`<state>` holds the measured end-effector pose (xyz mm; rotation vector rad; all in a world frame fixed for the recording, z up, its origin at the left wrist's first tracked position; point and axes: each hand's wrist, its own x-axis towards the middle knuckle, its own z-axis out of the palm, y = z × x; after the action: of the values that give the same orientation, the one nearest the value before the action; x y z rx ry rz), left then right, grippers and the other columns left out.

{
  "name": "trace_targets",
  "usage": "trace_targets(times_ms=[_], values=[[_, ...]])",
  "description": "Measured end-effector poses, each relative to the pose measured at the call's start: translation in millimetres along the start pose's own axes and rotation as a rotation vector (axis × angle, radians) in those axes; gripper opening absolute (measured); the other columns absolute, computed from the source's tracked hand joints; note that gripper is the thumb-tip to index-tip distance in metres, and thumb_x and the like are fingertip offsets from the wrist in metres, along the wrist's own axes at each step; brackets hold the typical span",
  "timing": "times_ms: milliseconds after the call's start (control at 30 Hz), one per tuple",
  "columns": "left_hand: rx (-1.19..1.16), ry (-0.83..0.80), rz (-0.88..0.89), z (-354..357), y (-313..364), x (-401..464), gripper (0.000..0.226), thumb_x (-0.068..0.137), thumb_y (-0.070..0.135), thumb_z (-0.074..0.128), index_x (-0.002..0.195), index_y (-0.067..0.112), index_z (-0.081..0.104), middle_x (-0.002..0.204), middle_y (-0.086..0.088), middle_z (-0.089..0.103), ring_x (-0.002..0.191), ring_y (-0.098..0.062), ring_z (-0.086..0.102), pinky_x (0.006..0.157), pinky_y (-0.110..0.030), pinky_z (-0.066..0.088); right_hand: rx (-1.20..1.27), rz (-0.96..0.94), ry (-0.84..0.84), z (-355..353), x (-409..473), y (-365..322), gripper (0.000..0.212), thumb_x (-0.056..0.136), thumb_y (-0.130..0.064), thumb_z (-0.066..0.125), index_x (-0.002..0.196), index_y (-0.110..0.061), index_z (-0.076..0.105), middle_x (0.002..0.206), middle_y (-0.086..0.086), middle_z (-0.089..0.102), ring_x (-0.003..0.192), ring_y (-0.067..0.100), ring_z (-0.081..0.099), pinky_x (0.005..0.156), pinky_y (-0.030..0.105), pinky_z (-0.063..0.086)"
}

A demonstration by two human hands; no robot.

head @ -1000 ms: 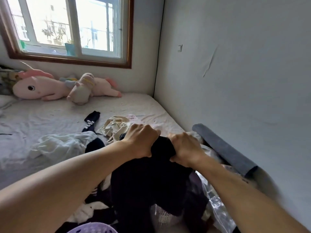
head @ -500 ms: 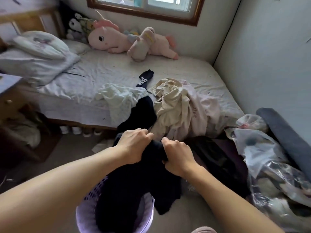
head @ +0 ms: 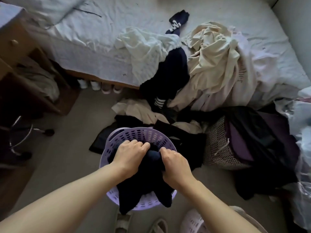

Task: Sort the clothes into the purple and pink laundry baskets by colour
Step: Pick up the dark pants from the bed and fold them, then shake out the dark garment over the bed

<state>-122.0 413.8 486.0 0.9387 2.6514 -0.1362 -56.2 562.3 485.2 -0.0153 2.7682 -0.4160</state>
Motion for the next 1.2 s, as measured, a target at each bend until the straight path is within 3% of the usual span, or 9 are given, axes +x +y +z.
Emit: trace_targets(times_ms=[233, 300, 400, 467, 733, 1200], values=[[-0.048, -0.115, 0.021, 70, -31, 26, 0.042, 0.083, 0.012, 0.055, 0.121, 0.021, 0.040, 0.114, 0.002, 0.055, 0.111, -0.022, 0.049, 0.088, -0.031, 0.035, 0.112, 0.100, -0.144, 75, 44, 2, 0.034, 0.081, -0.017, 0.065, 0.110, -0.013, 0.048, 0.112, 0.004, 0.058, 0.108, 0.027, 0.054, 0.082, 0.039, 0.047], [-0.074, -0.152, 0.005, 86, -39, 39, 0.041, 0.083, 0.012, 0.056, 0.120, 0.021, 0.041, 0.117, 0.001, 0.055, 0.113, -0.022, 0.048, 0.089, -0.032, 0.034, 0.123, 0.133, -0.167, 91, 60, 8, 0.042, 0.082, -0.017, 0.065, 0.120, -0.012, 0.046, 0.120, 0.004, 0.055, 0.116, 0.026, 0.050, 0.089, 0.038, 0.045], [-0.073, -0.247, -0.012, 109, -51, 58, 0.068, 0.082, 0.017, 0.062, 0.141, 0.021, 0.028, 0.142, -0.005, 0.037, 0.129, -0.026, 0.036, 0.102, -0.038, 0.029, 0.108, 0.197, -0.206, 110, 78, 15, 0.074, 0.089, -0.020, 0.061, 0.149, -0.011, 0.019, 0.151, 0.009, 0.026, 0.141, 0.026, 0.024, 0.114, 0.033, 0.024], [-0.069, -0.291, -0.023, 119, -53, 65, 0.078, 0.081, 0.019, 0.065, 0.145, 0.022, 0.021, 0.147, -0.007, 0.028, 0.133, -0.028, 0.032, 0.105, -0.040, 0.030, 0.118, 0.242, -0.227, 115, 82, 17, 0.078, 0.090, -0.025, 0.060, 0.150, -0.014, 0.012, 0.157, 0.008, 0.013, 0.144, 0.026, 0.015, 0.117, 0.034, 0.018], [-0.130, -0.342, 0.020, 125, -37, 69, 0.070, 0.086, 0.025, 0.061, 0.144, 0.022, 0.023, 0.133, -0.003, 0.045, 0.126, -0.027, 0.040, 0.097, -0.039, 0.036, 0.193, 0.311, -0.234, 111, 69, 15, 0.072, 0.091, -0.027, 0.059, 0.148, -0.014, 0.018, 0.152, 0.005, 0.023, 0.140, 0.025, 0.024, 0.111, 0.036, 0.029], [-0.137, -0.236, 0.146, 85, -7, 95, 0.061, 0.088, 0.030, 0.060, 0.140, 0.020, 0.028, 0.130, -0.004, 0.048, 0.123, -0.025, 0.044, 0.095, -0.037, 0.037, 0.275, 0.416, -0.120, 76, 62, 32, 0.069, 0.089, -0.027, 0.061, 0.145, -0.013, 0.024, 0.146, 0.004, 0.032, 0.136, 0.024, 0.030, 0.110, 0.032, 0.029]])
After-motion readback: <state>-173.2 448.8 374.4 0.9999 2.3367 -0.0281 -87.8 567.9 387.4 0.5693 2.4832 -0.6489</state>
